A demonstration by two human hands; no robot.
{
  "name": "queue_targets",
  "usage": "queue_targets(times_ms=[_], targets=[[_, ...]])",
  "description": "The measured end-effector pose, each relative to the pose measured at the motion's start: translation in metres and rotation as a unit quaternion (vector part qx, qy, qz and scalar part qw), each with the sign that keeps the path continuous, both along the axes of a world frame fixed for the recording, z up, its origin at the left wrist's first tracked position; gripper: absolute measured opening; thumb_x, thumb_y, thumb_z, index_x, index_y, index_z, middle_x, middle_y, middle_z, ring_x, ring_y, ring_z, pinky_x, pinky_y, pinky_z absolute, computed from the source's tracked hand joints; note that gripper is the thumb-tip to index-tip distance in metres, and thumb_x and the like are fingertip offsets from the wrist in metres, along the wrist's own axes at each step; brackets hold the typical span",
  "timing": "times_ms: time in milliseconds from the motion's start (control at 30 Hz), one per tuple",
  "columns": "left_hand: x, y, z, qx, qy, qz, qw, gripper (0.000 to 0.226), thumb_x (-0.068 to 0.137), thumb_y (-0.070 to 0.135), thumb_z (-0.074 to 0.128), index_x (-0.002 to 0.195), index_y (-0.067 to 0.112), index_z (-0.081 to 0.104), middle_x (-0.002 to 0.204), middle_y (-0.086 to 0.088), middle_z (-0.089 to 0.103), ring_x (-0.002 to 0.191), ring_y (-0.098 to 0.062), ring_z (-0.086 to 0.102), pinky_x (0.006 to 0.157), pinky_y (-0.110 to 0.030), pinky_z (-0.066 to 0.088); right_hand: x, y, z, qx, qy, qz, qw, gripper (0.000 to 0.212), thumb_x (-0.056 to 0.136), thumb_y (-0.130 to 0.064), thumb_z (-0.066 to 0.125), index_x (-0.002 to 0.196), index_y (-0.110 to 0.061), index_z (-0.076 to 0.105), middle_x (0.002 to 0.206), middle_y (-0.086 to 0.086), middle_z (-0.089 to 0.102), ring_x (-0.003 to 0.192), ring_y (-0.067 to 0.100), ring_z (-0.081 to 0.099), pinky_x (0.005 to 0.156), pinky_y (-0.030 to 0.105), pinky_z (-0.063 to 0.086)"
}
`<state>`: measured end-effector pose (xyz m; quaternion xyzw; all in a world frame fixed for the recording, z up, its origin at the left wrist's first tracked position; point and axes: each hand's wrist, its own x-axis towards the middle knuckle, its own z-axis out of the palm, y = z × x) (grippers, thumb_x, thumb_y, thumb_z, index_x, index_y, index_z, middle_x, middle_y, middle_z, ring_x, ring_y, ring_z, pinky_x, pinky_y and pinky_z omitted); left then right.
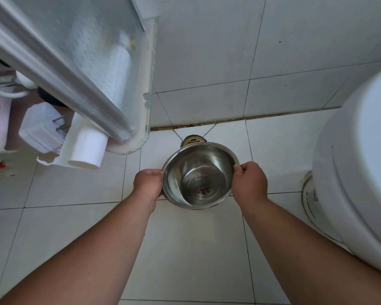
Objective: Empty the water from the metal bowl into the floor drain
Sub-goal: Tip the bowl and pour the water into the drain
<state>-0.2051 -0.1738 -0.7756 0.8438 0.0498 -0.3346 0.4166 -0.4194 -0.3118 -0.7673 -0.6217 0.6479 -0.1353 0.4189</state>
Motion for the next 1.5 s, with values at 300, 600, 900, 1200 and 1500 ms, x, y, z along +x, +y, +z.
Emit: queue_targets(times_ms=[300,600,900,1200,1500], targets=[[-0.0012,-0.0025,0.0000,-0.003,0.000,0.002,1.000,0.017,0.089,0.001,0.070,0.087,0.011,0.083,0.083,-0.013,0.081,0.073,-0.032,0.074,0.072,-0.042,0.068,0.0001,-0.0014,0.0005,0.001,0.004,-0.002,1.000,0.024,0.107,-0.026,0.054,0.089,-0.011,0.057,0.073,-0.005,0.054,0.074,0.025,0.054,0.060,0.032,0.032],[-0.0003,-0.0010,0.0010,0.002,-0.003,0.002,1.000,0.018,0.091,0.001,0.067,0.091,0.010,0.083,0.083,-0.012,0.080,0.069,-0.028,0.073,0.049,-0.024,0.057,0.0002,-0.0016,-0.0012,-0.004,0.000,0.002,1.000,0.024,0.107,-0.026,0.054,0.088,-0.010,0.057,0.072,-0.006,0.053,0.074,0.024,0.054,0.064,0.032,0.034],[-0.0004,-0.0015,0.0000,-0.010,-0.005,0.001,1.000,0.017,0.089,0.000,0.067,0.084,0.009,0.082,0.078,-0.012,0.076,0.065,-0.028,0.068,0.057,-0.030,0.059,0.0016,-0.0026,0.0003,0.001,0.002,0.000,1.000,0.026,0.107,-0.026,0.053,0.087,-0.011,0.057,0.072,-0.006,0.054,0.072,0.024,0.054,0.057,0.032,0.031],[-0.0016,-0.0018,0.0008,0.000,-0.008,-0.006,1.000,0.023,0.090,-0.001,0.063,0.080,0.009,0.081,0.078,-0.012,0.074,0.067,-0.028,0.066,0.059,-0.029,0.059,0.0014,-0.0038,0.0017,0.003,0.001,0.001,1.000,0.025,0.107,-0.027,0.053,0.089,-0.010,0.058,0.075,-0.003,0.056,0.076,0.026,0.056,0.065,0.032,0.036],[-0.0013,-0.0020,0.0033,-0.002,-0.008,-0.001,1.000,0.023,0.092,-0.001,0.064,0.085,0.011,0.082,0.080,-0.010,0.079,0.067,-0.027,0.071,0.058,-0.028,0.060,0.0024,-0.0039,0.0022,-0.003,0.007,0.004,1.000,0.025,0.108,-0.027,0.053,0.088,-0.012,0.058,0.073,-0.007,0.054,0.070,0.020,0.054,0.054,0.029,0.032]])
